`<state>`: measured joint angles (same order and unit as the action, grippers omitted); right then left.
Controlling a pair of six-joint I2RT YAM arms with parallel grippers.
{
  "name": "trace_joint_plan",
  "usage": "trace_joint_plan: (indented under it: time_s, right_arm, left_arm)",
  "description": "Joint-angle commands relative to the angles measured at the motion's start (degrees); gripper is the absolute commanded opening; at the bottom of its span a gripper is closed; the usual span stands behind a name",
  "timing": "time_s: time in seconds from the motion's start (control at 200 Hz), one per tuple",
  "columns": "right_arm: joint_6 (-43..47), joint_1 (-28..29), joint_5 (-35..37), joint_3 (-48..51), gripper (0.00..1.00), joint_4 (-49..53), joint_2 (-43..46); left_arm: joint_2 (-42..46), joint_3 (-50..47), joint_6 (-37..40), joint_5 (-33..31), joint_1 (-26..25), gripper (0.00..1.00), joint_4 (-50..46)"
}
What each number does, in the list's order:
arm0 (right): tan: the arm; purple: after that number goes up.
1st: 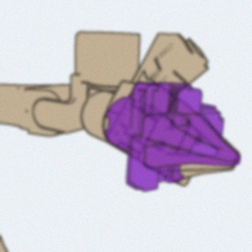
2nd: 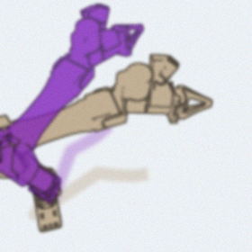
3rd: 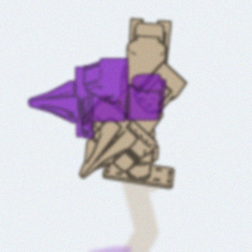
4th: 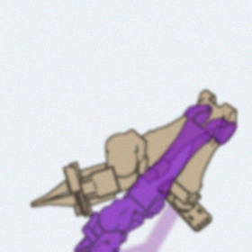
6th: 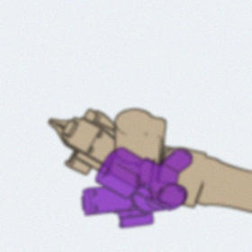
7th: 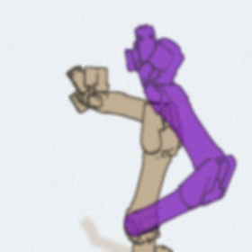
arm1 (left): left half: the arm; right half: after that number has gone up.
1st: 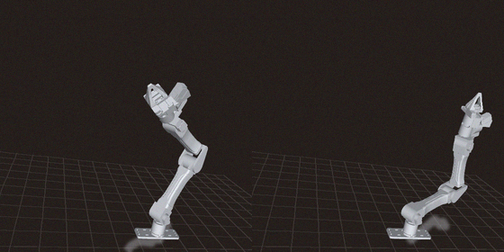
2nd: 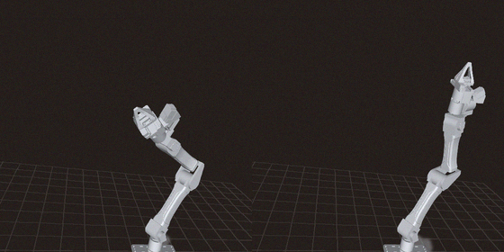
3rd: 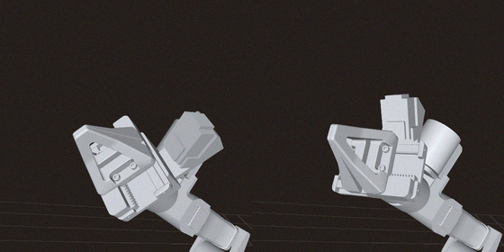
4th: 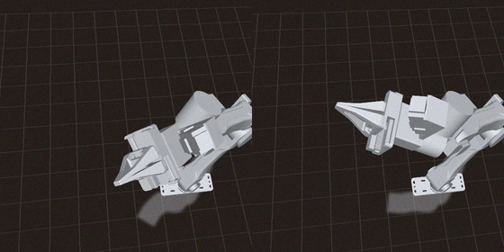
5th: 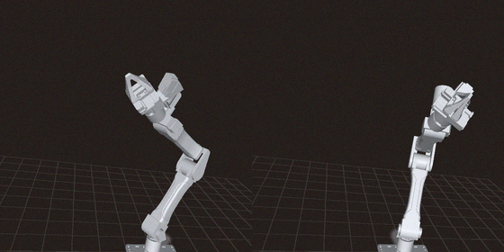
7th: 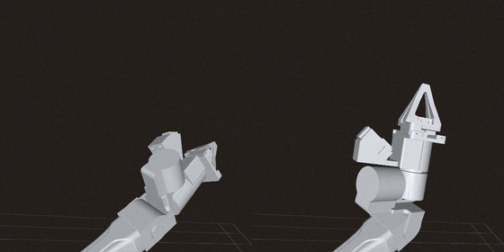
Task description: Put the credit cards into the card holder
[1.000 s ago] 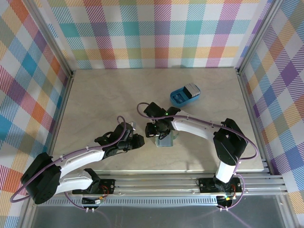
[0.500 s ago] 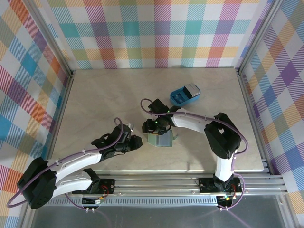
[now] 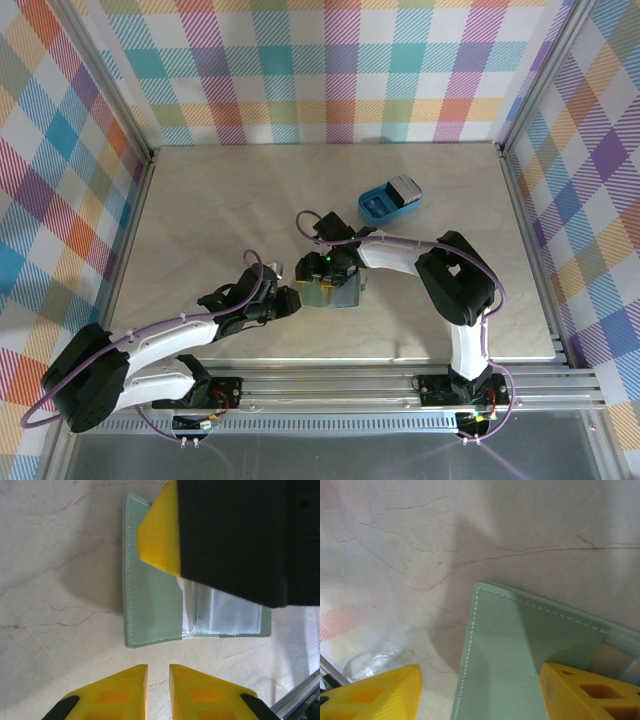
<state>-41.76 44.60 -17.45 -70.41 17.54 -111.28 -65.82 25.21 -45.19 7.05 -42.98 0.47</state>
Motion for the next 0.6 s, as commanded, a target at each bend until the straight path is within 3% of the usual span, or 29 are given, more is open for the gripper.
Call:
trace_joint_plan:
  time_s: [0.0,0.59]
  right_arm:
    - [1.0,-0.3,-0.9,1.2,0.65,-1.0,-0.9]
    - [2.7,-0.8,-1.9,1.7,0.66,-0.7,2.1]
  left_arm:
    - [-1.5,0.7,0.5,0.8,0.1,0.18,4.3]
    - [-13.3,-1.5,2.2,-3.0,-0.6,0.14,19.7]
